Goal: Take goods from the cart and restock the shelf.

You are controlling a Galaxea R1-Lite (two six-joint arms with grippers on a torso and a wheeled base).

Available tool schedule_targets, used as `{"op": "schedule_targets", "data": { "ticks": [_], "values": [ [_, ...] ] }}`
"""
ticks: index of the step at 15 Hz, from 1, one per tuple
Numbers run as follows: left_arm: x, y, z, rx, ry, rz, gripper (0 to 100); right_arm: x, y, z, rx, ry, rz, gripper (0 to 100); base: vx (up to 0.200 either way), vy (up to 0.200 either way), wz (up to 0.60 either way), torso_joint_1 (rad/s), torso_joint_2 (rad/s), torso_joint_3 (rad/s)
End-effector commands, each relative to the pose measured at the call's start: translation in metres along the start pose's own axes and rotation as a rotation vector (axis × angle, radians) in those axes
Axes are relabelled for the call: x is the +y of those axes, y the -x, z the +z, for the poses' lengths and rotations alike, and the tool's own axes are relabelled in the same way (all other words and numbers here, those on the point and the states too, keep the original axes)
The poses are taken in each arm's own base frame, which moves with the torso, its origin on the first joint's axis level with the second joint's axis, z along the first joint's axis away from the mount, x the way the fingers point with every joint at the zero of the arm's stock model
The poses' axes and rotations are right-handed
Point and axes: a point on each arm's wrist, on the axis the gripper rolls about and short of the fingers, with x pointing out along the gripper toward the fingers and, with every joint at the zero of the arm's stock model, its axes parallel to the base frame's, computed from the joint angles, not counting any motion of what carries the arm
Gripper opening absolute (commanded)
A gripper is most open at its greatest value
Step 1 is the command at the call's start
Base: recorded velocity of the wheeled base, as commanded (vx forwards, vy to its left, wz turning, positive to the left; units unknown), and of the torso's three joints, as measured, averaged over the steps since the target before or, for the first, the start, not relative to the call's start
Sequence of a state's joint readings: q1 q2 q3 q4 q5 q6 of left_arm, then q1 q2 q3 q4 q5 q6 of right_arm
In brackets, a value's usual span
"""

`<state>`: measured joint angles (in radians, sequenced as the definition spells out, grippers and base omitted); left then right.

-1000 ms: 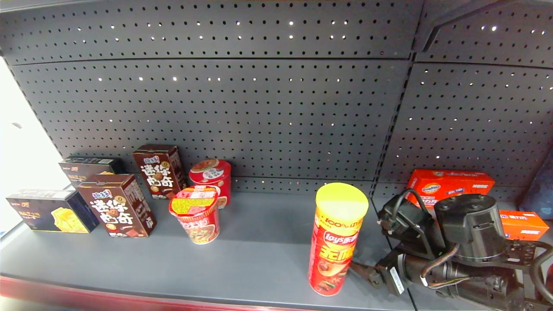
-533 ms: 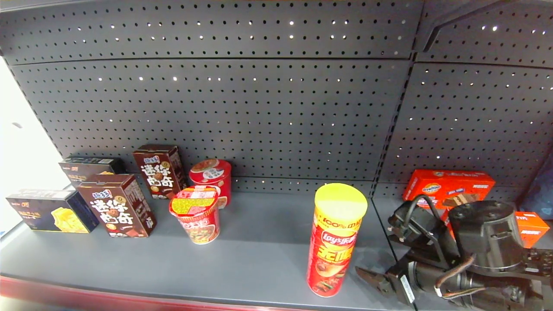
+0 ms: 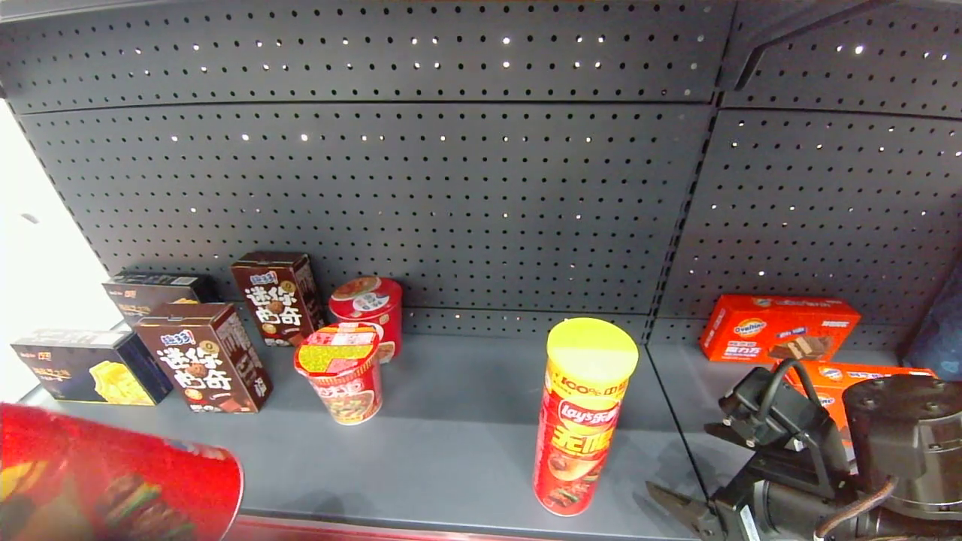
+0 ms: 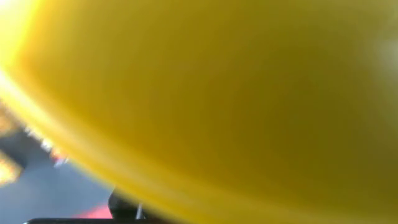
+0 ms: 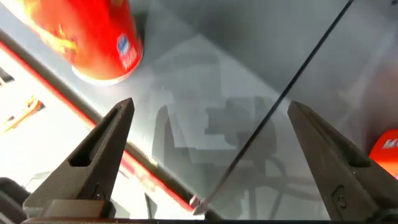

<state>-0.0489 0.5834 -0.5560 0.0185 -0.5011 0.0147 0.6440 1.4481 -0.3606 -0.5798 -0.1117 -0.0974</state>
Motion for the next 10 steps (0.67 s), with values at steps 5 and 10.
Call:
{"op": "schedule_targets", "data": {
  "ticks": [5, 10],
  "values": [
    [0.033, -0.151, 0.008, 0.153, -0.046, -0.258, 0, -0.001, -0.014, 0.001, 0.008, -0.004, -0.001, 100, 0.0, 0.0, 0.0, 0.0, 0.0, 0.0],
    [0.025, -0.22, 0.009, 0.204, -0.064, -0.367, 0, -0.001, -0.018, 0.009, -0.014, -0.007, -0.005, 100, 0.0, 0.0, 0.0, 0.0, 0.0, 0.0]
  ]
}}
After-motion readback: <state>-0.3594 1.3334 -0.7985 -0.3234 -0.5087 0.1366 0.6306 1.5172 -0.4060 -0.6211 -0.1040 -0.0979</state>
